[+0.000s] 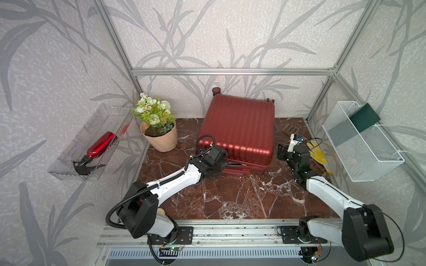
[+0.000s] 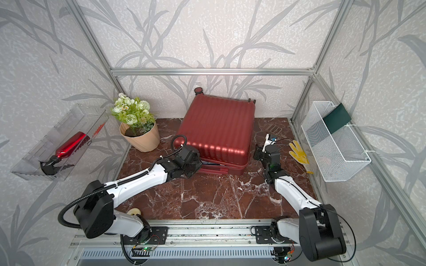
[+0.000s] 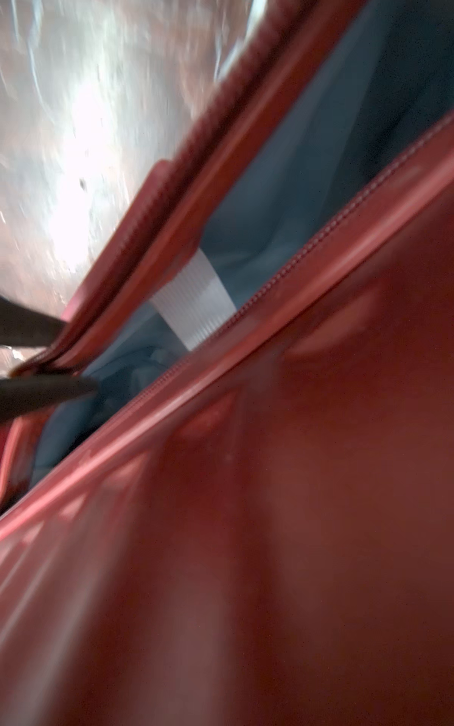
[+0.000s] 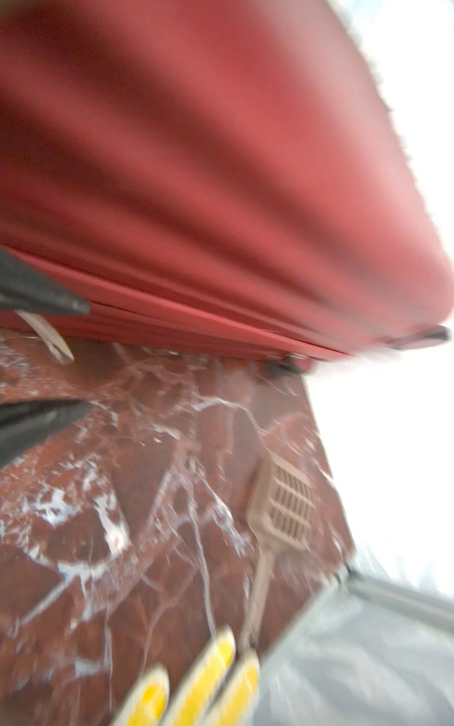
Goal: Open the suitcase zippers
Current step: Unzip the zipper on the suitcase, then adjust the suitcase at the center of the board.
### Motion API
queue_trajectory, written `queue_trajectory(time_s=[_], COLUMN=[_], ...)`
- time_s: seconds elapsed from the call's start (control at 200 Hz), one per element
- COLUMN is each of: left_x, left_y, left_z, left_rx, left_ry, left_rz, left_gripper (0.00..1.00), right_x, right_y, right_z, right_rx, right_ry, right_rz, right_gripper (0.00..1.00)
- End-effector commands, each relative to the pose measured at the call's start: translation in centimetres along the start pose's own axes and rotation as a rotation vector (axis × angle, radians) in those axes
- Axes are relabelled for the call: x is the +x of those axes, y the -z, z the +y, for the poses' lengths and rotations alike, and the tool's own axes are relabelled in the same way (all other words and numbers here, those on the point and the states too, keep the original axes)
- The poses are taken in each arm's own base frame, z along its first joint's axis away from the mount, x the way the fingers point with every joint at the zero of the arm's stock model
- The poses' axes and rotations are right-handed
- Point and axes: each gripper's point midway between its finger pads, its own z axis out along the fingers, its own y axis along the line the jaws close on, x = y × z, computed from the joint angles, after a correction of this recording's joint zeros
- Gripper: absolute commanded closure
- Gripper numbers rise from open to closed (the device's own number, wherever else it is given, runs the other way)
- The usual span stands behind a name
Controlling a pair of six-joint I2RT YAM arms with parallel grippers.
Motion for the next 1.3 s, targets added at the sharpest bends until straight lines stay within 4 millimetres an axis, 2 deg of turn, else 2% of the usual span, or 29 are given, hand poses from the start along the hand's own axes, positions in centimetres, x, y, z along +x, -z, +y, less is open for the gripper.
queue_trajectory(time_s=[0.0,0.045,0.11,0.205,0.285,0.395,0.495,0.595,0.65,0.69,0.78,0.845,0.93,1.055,1.125,1.22,1.295], left_x=[-3.1,-4.1,-5.5,-8.4,-11.7,-16.7,-20.6,-23.4,-24.5,-25.1,-25.6,-24.8,-23.0,-21.3,-20.8,-21.9,-23.3], left_y=[4.0,5.8,8.5,12.2,13.7,12.6,10.5,8.1,6.3,5.1,2.8,1.7,0.8,1.0,1.5,3.0,4.0], left_z=[-2.6,-3.1,-3.8,-4.7,-5.1,-4.8,-6.4,-8.4,-9.2,-9.3,-7.9,-6.8,-5.9,-4.6,-3.6,-2.1,-2.0], left_rx=[0.062,0.073,0.085,0.052,-0.004,-0.11,-0.185,-0.2,-0.217,-0.236,-0.319,-0.336,-0.307,-0.252,-0.232,-0.287,-0.315], left_ry=[-0.295,-0.327,-0.381,-0.457,-0.455,-0.397,-0.417,-0.436,-0.447,-0.453,-0.414,-0.398,-0.387,-0.38,-0.383,-0.403,-0.426], left_rz=[-0.102,-0.144,-0.2,-0.287,-0.338,-0.371,-0.411,-0.415,-0.406,-0.38,-0.329,-0.255,-0.184,-0.179,-0.199,-0.255,-0.301], left_gripper=[0.61,0.51,0.42,0.36,0.33,0.3,0.25,0.19,0.09,0.03,0.01,0.01,0.01,0.01,0.01,0.01,0.01], right_x=[-2.6,-2.5,-2.4,-2.0,-1.6,-1.1,-0.7,0.0,0.3,0.6,0.5,-0.5,-1.2,-1.3,-1.4,-1.7,-1.6], right_y=[2.6,3.4,4.7,6.5,7.9,9.4,10.3,10.8,10.8,10.7,9.6,8.4,5.9,2.2,1.0,0.3,0.3], right_z=[-0.2,0.0,0.8,2.6,4.1,5.5,6.7,7.5,7.7,7.7,7.3,7.7,8.0,9.1,10.0,10.7,10.4], right_rx=[0.088,0.1,0.09,0.049,-0.014,-0.08,-0.144,-0.183,-0.188,-0.187,-0.148,-0.159,-0.184,-0.237,-0.265,-0.293,-0.281], right_ry=[0.051,0.074,0.1,0.147,0.149,0.114,0.055,0.047,0.053,0.06,0.079,0.046,-0.035,-0.123,-0.129,-0.126,-0.104], right_rz=[-0.027,-0.006,0.019,0.062,0.096,0.145,0.213,0.277,0.306,0.323,0.335,0.328,0.354,0.401,0.422,0.427,0.422], right_gripper=[0.51,0.5,0.49,0.48,0.49,0.47,0.44,0.32,0.27,0.2,0.14,0.13,0.12,0.12,0.12,0.12,0.12])
